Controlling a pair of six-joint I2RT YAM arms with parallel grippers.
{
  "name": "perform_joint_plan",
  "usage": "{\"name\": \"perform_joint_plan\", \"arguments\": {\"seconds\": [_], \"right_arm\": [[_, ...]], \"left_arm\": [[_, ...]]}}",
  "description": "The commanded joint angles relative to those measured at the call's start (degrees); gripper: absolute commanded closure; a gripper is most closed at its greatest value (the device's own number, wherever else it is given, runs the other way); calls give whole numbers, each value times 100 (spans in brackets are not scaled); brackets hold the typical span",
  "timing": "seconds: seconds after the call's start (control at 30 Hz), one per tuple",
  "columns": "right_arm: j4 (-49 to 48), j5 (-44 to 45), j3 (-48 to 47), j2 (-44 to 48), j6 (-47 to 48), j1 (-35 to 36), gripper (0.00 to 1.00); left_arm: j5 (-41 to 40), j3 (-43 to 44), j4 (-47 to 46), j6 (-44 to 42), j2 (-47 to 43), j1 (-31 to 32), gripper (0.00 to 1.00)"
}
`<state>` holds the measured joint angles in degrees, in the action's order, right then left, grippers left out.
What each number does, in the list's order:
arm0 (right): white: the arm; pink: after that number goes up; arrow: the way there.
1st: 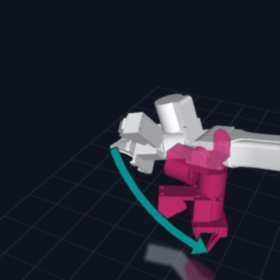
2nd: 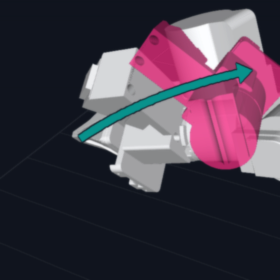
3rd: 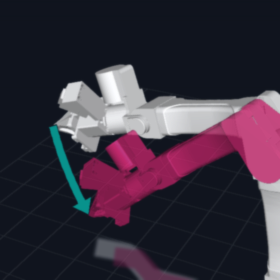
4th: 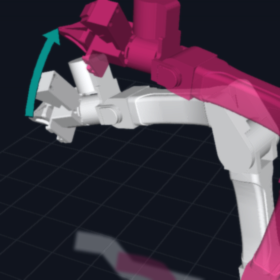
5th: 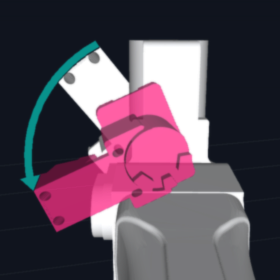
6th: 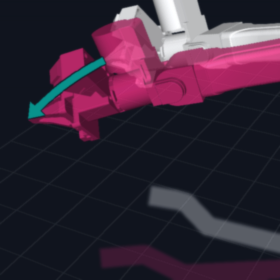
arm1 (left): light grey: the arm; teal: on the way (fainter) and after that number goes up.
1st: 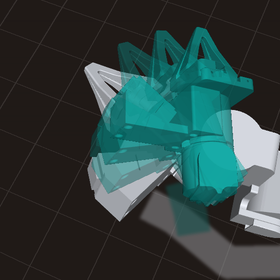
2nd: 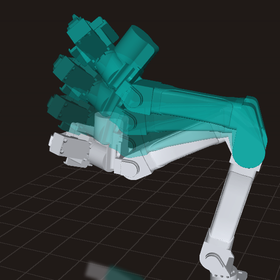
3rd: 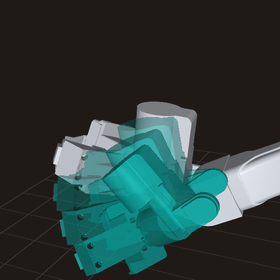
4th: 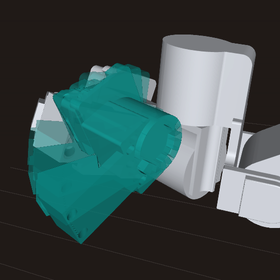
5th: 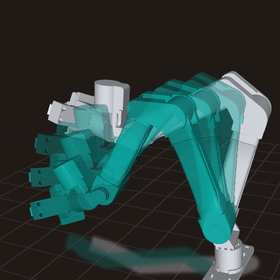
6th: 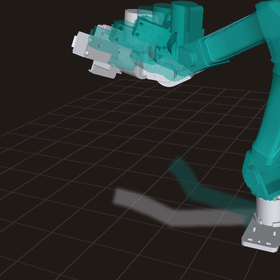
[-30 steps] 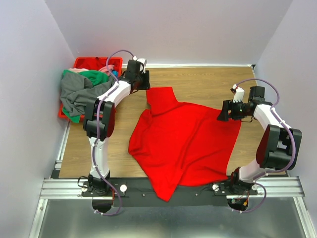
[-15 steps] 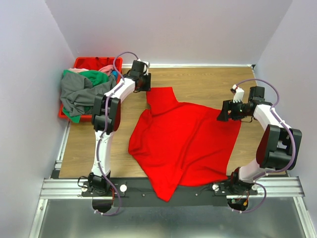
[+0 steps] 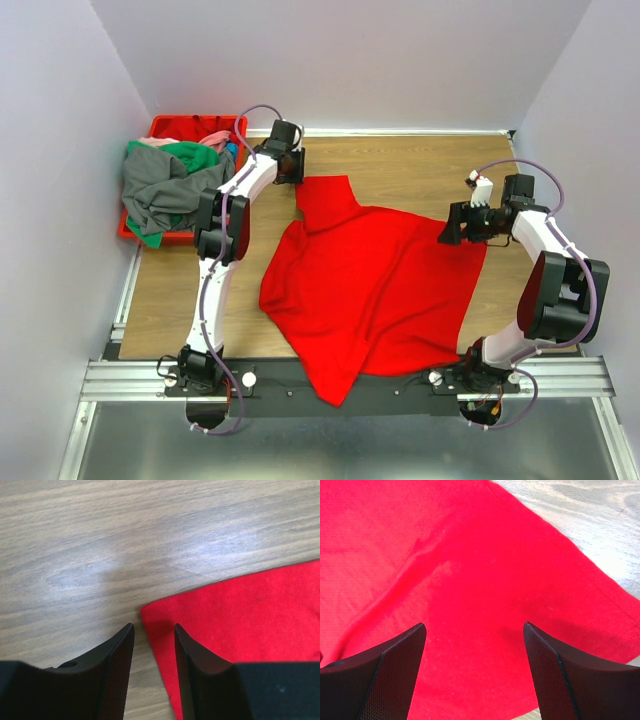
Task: Fold and stack the t-shirts
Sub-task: Flatten the tshirt out
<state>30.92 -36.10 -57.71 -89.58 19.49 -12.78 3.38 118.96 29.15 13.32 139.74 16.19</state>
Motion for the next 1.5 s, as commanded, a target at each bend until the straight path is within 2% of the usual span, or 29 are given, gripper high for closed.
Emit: {"name": "perform_joint_plan", "arguments": {"seconds": [0.0,0.27,0.4,0.47,0.57,0.63,0.83,0.97,1.17,1.33,1.47], "right_arm": [[-59,-143,76,46,-24,-32,15],[-59,-117,76,64,-24,-41,15],[-59,-117,76,64,-24,-41,15],[-51,-108,76,64,-24,-41,15],[-59,-82,85,55,-15,-41,15],[-59,-64,85,55,-15,-50,15],[-68,59,102,37,-50,-172,15],[-68,138,94,11,-85,-357,15],[-121,392,6,-182,-164,-586,15],[-130,551,-179,-559,-314,-595,17],[-200,1076,-301,-797,-410,-612,20]], "left_arm": [[-92,294,293,-14,229,-28,57],[23,532,417,-14,422,-36,65],[84,532,425,-23,414,-28,73],[128,532,408,-49,370,-10,78],[277,523,346,-110,229,-10,94],[313,489,241,-137,115,-1,100],[137,-240,-479,-163,-763,-19,100],[5,-1266,-1112,-128,-1623,-19,100],[-92,-2261,-1719,-119,-2372,-36,100],[93,-2360,-1772,-110,-2443,-36,100],[146,-2333,-1746,-137,-2531,-36,100]]}}
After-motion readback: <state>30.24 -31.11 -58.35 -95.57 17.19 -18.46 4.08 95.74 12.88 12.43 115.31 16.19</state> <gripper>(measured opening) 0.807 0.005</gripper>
